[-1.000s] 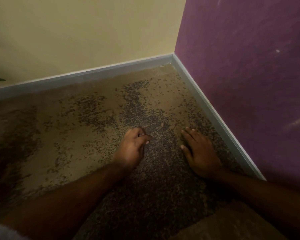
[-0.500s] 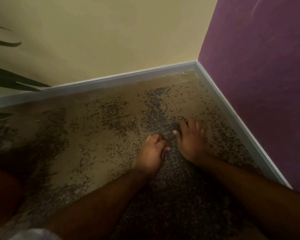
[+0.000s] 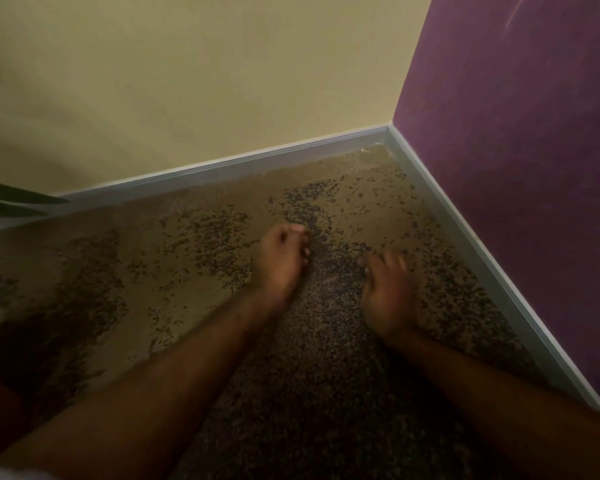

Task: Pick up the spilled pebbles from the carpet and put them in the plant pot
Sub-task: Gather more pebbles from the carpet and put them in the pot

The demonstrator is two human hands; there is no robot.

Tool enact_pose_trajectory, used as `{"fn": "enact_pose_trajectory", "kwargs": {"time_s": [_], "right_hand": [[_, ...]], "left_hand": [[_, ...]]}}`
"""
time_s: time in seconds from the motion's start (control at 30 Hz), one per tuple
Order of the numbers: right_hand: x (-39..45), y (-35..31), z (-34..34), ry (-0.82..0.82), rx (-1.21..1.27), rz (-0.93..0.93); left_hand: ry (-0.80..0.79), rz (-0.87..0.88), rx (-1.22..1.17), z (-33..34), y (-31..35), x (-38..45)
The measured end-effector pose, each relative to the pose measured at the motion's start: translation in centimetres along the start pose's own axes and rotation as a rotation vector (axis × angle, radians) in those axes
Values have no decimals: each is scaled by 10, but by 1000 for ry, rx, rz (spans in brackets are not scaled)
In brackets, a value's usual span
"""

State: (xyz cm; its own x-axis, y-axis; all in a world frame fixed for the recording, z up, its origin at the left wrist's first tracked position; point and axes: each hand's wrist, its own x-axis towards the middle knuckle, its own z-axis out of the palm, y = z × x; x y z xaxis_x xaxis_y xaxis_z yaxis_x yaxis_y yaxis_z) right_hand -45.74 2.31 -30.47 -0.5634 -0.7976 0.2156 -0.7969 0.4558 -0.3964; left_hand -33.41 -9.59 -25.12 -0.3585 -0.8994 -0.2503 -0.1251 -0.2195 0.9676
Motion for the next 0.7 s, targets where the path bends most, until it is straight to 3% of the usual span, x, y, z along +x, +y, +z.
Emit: {"fn": "enact_pose_trajectory", "kwargs": {"time_s": [0.1, 0.13, 0.2, 0.27, 0.33, 0.4, 0.57, 0.7], "right_hand": [[0, 0, 0, 5, -6, 5], [1, 0, 0, 1, -5, 5], [1, 0, 1, 0, -3, 8], [1, 0, 1, -1, 20, 21], [1, 0, 1, -15, 39, 28], [2, 1, 2, -22, 39, 25], [2, 2, 2, 5, 14, 19], [1, 1, 2, 15, 22, 14]], "left_hand": [[187, -397, -591, -6, 17, 27], [227, -455, -678, -8, 20, 33], [242, -459, -628, -12, 18, 46], [215, -265, -173, -13, 8, 60], [161, 13, 566, -18, -4, 68], [75, 130, 956, -20, -10, 67], [14, 329, 1069, -27, -23, 58], [53, 454, 1200, -52, -30, 56]]}}
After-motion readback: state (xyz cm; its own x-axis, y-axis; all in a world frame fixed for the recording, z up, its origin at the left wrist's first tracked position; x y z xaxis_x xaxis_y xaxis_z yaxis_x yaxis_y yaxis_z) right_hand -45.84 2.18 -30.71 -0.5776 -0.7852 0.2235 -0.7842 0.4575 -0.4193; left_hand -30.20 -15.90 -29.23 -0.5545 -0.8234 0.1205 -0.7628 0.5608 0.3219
